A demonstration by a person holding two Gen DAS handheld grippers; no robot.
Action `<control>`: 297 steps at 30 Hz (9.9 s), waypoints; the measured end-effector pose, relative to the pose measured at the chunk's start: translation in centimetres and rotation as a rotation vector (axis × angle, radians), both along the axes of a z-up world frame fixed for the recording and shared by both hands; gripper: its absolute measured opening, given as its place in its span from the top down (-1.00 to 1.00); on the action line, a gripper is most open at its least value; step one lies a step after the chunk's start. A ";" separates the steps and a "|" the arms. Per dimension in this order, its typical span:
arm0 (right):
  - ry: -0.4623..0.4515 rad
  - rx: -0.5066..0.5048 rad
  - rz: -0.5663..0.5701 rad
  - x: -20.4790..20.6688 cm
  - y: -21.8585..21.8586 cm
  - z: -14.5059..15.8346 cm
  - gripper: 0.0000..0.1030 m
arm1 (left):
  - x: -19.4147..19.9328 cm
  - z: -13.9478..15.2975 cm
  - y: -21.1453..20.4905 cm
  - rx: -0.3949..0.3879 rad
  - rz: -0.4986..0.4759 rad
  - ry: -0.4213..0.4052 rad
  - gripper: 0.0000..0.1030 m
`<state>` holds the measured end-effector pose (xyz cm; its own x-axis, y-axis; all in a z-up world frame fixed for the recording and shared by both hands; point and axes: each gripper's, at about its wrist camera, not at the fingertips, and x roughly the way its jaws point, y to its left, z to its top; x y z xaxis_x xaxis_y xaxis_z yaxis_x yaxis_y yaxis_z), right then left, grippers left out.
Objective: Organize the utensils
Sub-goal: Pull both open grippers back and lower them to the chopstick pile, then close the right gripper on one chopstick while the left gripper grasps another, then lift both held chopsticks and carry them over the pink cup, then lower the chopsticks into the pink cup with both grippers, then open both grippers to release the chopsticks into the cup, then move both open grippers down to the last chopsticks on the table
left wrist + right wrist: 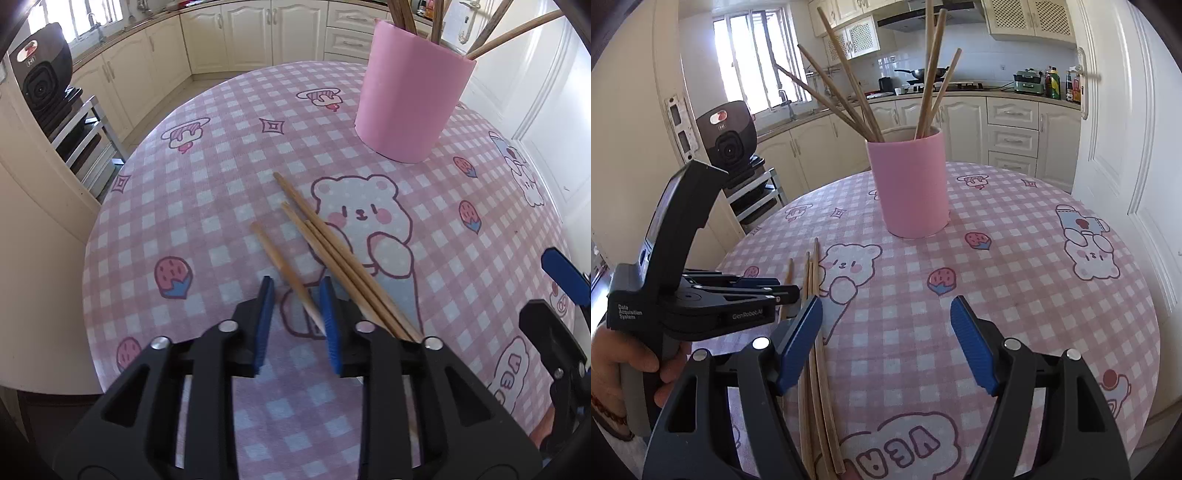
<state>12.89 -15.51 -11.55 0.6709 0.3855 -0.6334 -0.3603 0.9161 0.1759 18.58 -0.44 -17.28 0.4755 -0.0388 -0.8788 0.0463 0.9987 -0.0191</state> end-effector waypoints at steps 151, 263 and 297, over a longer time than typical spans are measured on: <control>-0.435 0.064 0.017 6.5 -1.6 17.9 0.91 | 0.1 26.7 -3.5 -0.268 -0.104 -0.793 0.89; 0.054 -0.223 0.104 -1.3 5.1 -2.5 0.03 | -6.9 5.2 4.9 -0.157 0.072 -0.234 -0.58; 0.130 -0.198 0.171 -0.2 4.5 -3.4 0.02 | -0.2 0.0 1.1 -0.084 0.055 -0.014 0.68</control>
